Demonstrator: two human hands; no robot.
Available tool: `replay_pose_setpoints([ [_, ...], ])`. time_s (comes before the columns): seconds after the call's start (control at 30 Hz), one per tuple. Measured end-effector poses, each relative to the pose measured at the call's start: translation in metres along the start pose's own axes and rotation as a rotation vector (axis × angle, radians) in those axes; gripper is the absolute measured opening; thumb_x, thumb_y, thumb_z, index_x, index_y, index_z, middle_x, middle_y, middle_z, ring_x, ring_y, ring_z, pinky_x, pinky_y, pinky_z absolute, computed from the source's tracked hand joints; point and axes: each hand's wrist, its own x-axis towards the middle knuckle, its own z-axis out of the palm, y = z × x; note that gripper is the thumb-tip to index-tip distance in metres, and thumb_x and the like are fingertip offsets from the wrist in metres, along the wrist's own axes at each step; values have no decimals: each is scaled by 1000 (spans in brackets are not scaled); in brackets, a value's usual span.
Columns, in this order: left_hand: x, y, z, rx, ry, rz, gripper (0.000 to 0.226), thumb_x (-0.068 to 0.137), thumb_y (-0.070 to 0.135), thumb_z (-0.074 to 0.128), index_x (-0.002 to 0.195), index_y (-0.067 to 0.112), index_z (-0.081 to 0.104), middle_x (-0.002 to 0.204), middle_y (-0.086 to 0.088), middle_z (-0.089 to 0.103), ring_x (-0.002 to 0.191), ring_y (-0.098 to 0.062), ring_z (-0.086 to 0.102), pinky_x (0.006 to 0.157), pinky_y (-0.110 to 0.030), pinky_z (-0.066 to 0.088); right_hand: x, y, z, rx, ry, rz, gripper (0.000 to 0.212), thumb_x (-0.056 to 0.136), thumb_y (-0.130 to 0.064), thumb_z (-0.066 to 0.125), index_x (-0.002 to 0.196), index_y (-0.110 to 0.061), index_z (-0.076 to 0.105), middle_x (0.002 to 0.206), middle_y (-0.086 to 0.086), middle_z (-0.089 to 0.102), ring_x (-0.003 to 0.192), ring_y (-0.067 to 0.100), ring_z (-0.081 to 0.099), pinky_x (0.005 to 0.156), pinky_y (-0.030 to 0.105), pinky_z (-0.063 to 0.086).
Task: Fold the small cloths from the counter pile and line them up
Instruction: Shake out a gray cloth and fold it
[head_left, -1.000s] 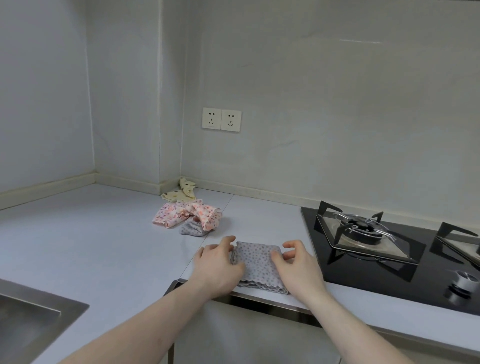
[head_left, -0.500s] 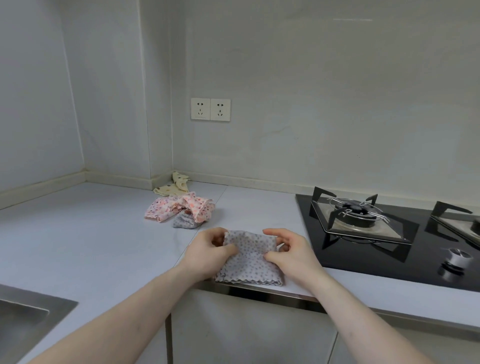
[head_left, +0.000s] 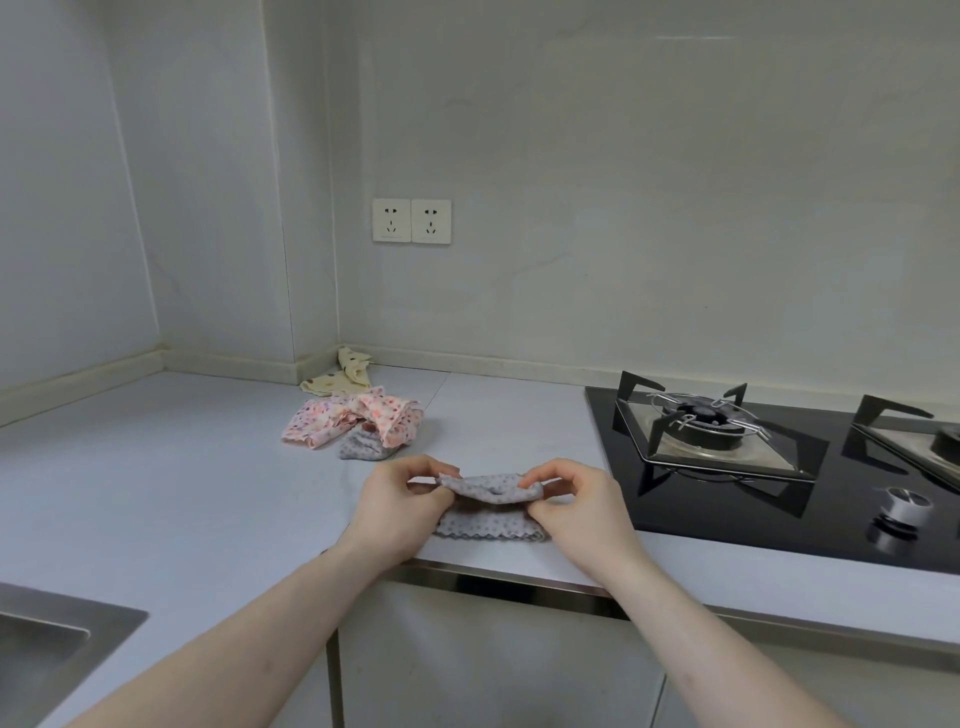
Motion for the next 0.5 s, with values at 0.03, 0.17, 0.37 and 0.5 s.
replay_pose_setpoints([
  [0.03,0,0,0,21,1,2,22,90,3,63,91,20,77,65,-6,73,52,-17,44,52,-21,37,0,0,0,-7,2,-1,30,81,-4,71,74,-33,75,78,-8,75,71,5,71,66,29,59],
  [0.17,-5,0,2,156,10,52,25,90,5,58,91,24,74,61,0,69,45,-14,42,44,-21,37,0,2,1,-67,-12,-8,30,78,-5,70,72,-34,73,86,-12,76,80,0,70,71,22,58],
  [0.37,-9,-2,6,345,55,205,22,86,6,61,84,25,69,93,12,66,74,-6,63,74,-29,56,0,0,4,-157,-4,-23,22,80,-6,68,72,-26,70,87,-13,75,79,-7,67,64,8,49],
  [0.5,-11,0,8,454,28,245,16,92,14,57,81,21,66,100,11,58,88,-6,58,77,-23,47,-1,-1,7,-255,-17,-55,14,82,-13,65,72,-23,67,88,-12,73,75,-2,67,61,8,47],
])
